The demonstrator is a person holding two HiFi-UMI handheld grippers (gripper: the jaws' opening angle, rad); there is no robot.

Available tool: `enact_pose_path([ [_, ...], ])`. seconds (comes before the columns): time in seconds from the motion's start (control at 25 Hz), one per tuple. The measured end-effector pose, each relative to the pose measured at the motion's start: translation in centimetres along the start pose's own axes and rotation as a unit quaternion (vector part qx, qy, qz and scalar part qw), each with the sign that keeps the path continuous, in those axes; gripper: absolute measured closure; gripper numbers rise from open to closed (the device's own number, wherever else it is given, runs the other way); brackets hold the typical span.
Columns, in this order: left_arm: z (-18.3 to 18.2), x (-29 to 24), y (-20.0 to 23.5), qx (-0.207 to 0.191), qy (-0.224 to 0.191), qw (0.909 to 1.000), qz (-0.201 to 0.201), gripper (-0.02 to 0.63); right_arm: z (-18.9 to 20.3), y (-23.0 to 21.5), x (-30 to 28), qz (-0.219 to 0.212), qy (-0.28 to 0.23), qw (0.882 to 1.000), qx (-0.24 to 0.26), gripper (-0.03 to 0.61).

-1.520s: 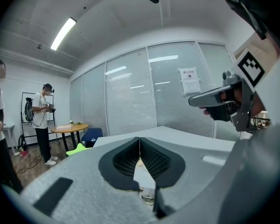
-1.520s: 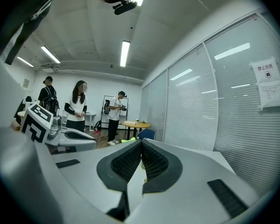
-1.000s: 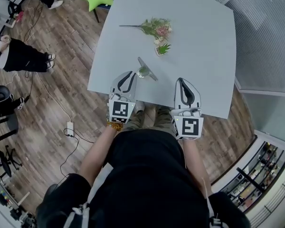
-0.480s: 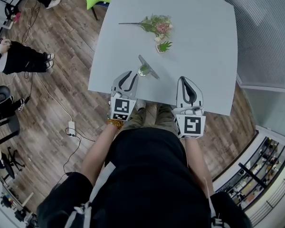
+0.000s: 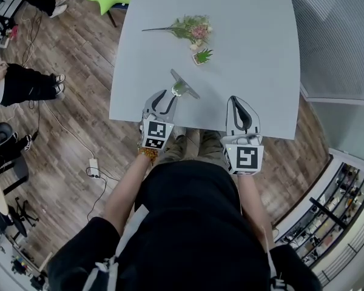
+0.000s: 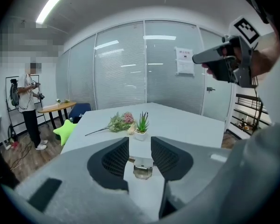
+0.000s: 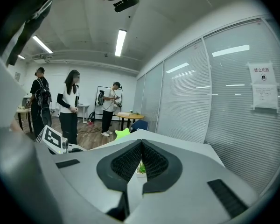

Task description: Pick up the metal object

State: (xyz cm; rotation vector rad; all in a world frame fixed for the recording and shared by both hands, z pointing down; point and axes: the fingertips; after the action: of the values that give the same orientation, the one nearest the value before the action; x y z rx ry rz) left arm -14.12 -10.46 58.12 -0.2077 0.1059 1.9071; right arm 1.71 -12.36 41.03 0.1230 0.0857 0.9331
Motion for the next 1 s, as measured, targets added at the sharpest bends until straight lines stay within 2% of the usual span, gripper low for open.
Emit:
enact_pose_path([
  [0.28,3.1,-1.3,-0.3,0.003,0.031,0.9993,0.021,0.434,0.6,-0.6,0.7,0.011,0.009,1.0,-0.001,0.58],
  [0.6,4.2,-2.3,-0.9,-0.001,0.047,0.9981,0.04,0.415,2.0,-1.3,2.1,0.039,0.025,0.999,-0.01,0.58],
  [1.0,6.8,-4.1,-1.2,0.001,0.073,0.9957,0.058,0.364,2.1,-2.1,2.8,0.051,0.03,0.998,-0.009,0.58],
])
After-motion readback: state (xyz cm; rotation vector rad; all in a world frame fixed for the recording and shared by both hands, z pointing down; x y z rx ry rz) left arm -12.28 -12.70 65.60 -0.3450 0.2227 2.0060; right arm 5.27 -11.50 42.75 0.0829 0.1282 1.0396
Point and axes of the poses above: the fingertips, and each gripper's own axes: x backward along the fingers, y to its left, z out of its underside, and after that the axes turned 14 degrees about -y, right-handed
